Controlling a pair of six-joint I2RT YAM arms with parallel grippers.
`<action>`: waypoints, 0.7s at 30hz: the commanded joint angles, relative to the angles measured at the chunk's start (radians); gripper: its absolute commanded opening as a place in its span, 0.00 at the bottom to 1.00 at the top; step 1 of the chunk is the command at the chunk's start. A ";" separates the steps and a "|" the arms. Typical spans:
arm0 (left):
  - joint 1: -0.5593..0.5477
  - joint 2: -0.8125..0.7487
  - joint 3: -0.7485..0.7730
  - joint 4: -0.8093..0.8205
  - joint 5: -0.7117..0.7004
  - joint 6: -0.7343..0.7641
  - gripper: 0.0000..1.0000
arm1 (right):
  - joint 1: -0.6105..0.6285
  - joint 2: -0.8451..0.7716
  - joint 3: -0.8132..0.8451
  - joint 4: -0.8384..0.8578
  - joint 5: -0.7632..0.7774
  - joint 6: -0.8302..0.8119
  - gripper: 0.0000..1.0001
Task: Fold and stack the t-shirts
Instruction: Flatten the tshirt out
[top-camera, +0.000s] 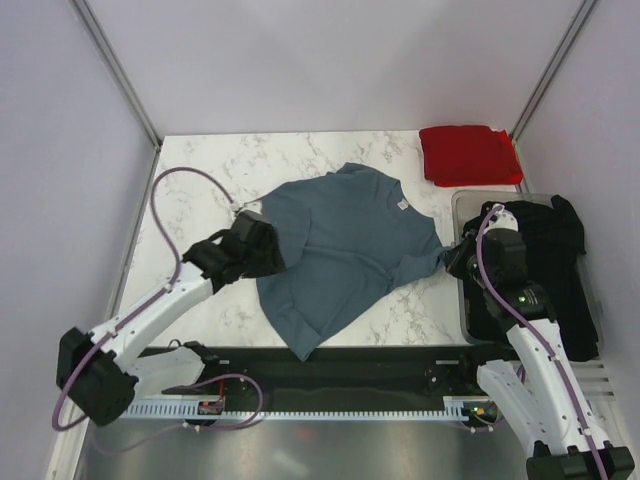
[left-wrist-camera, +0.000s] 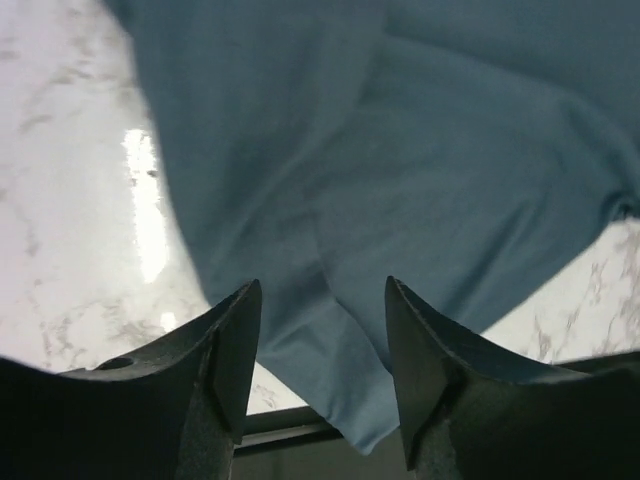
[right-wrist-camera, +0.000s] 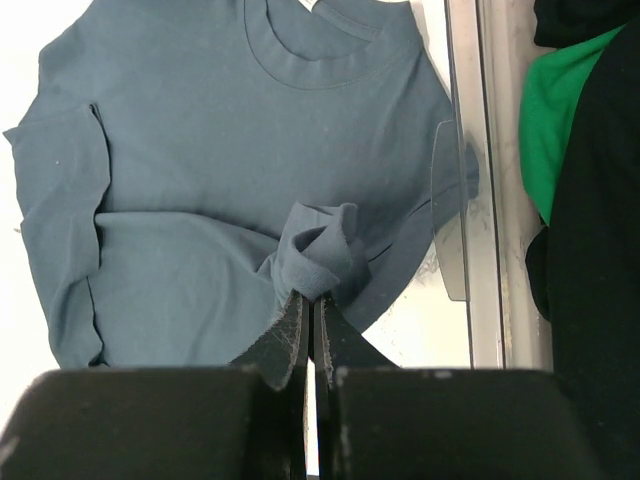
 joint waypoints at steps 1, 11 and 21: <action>-0.186 0.078 0.068 0.017 -0.051 -0.022 0.58 | -0.005 0.000 0.002 0.041 -0.006 -0.013 0.00; -0.590 0.315 0.119 -0.158 -0.045 -0.215 0.68 | -0.003 -0.001 -0.006 0.025 -0.005 -0.019 0.00; -0.722 0.503 0.207 -0.170 -0.064 -0.238 0.65 | -0.003 -0.003 -0.010 0.025 -0.005 -0.022 0.00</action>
